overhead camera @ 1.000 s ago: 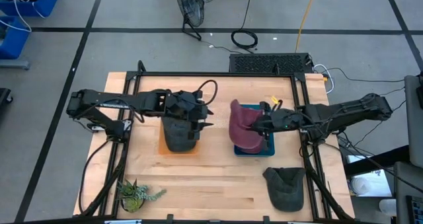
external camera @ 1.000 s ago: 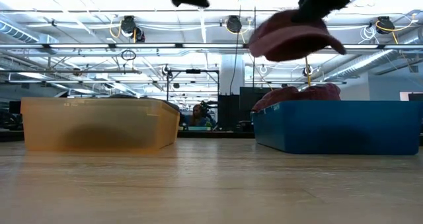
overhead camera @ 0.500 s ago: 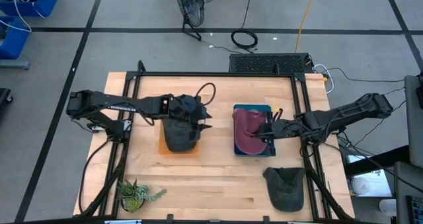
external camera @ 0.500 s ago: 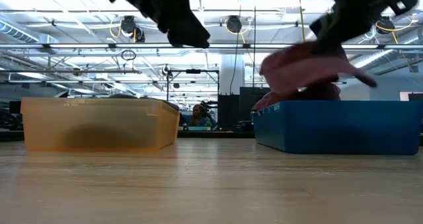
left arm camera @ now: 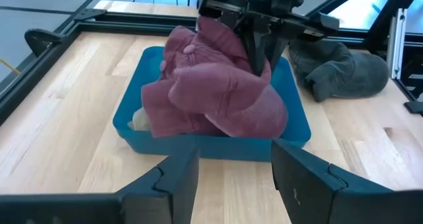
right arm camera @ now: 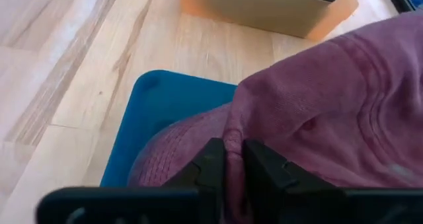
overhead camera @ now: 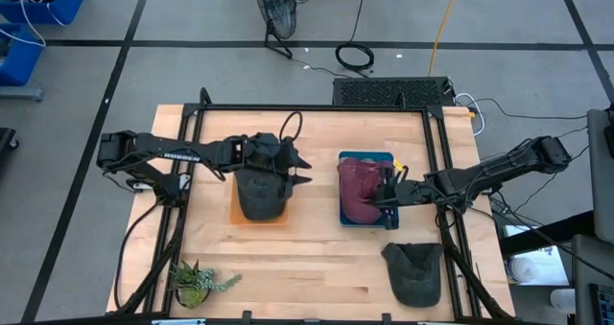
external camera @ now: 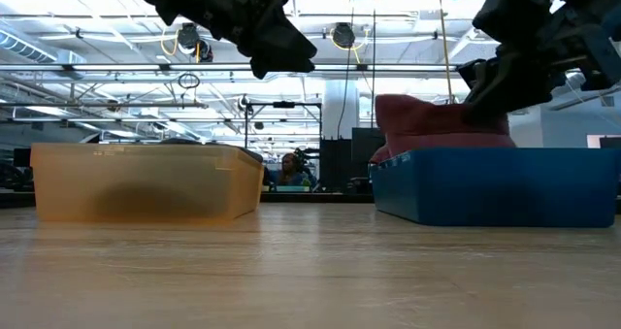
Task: Pick & Place hat
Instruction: Put the red cap into the blue bin
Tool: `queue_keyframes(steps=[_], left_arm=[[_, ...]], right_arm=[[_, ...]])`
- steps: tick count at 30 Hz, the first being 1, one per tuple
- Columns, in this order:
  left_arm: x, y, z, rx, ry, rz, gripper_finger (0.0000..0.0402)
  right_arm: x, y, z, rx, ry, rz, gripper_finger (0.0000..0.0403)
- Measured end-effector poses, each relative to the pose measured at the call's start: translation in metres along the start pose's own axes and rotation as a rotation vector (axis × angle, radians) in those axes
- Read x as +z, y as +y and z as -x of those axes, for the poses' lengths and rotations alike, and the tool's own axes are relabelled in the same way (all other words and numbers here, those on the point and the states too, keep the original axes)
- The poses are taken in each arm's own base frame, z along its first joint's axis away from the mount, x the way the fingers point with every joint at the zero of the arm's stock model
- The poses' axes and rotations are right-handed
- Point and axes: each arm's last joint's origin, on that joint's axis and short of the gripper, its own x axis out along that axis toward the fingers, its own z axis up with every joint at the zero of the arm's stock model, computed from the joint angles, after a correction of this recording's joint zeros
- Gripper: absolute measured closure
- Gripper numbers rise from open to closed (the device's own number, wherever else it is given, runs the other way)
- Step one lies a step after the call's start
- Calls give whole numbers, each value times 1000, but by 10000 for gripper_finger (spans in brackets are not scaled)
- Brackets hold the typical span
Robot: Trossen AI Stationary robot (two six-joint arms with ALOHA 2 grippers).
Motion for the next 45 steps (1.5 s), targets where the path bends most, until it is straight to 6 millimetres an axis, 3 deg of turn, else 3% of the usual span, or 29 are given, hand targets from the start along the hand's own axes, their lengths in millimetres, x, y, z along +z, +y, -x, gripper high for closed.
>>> queue_keyframes(steps=[13, 22, 31, 37, 45], left_arm=[[3, -5, -1, -13, -26, 16, 211], [-3, -13, -27, -45, -90, -6, 211], [-18, 0, -64, -30, -213, 43, 211], [-12, -6, -78, -54, -387, -15, 211], [-24, -3, -128, -51, -228, 2, 211]], right_arm=[[-10, -1, 1, -34, 102, -71, 255], [8, -5, 16, -54, -110, -54, 223], [9, -10, 32, -91, -157, -149, 224], [0, -14, 38, -181, -98, -224, 239], [-10, -14, 40, -179, -21, -347, 253]])
